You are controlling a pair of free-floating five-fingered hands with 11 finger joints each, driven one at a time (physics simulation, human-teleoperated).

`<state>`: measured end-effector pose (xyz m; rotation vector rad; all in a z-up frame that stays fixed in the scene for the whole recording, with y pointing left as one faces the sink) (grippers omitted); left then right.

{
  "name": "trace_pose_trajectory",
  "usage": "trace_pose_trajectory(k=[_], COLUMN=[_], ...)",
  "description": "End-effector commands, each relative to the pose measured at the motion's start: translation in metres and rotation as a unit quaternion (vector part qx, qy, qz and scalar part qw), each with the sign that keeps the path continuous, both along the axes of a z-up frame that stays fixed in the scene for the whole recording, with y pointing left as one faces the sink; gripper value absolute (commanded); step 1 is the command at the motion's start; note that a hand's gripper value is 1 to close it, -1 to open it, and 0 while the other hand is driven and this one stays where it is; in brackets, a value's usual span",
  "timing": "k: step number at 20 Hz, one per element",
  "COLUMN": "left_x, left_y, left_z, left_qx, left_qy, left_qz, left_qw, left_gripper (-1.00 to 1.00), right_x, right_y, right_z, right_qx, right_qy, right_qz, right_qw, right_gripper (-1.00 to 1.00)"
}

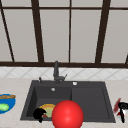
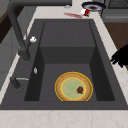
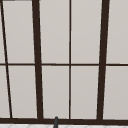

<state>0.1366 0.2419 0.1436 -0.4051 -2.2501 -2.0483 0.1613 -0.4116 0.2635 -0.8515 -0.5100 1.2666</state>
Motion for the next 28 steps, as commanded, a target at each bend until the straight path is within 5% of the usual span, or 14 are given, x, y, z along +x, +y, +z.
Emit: trace_pose_trajectory(k=[1,8,23,28], left_x=[0.000,0.000,0.000,0.000], left_y=[0.000,0.000,0.000,0.000], left_z=[0.000,0.000,0.000,0.000], left_qx=[0.000,0.000,0.000,0.000], left_qy=[0.000,0.000,0.000,0.000], left_qz=[0.000,0.000,0.000,0.000], left_qw=[1.0000,1.0000,1.0000,1.0000], left_gripper=[0.00,0.00,0.00,0.00], right_x=[-0.007,0.004,0.005,0.023], right_y=[0.000,0.004,0.006,0.003], right_z=[-0.007,-0.022,-0.003,-0.012], right_qx=[0.051,0.050,0.023,0.010], right_qy=[0.021,0.081,0.076,0.073], right_qz=[-0.030,-0.028,-0.086,-0.078], right_qw=[0.9980,0.9951,0.9931,0.9942], right_gripper=[-1.00,-1.00,-1.00,-1.00])
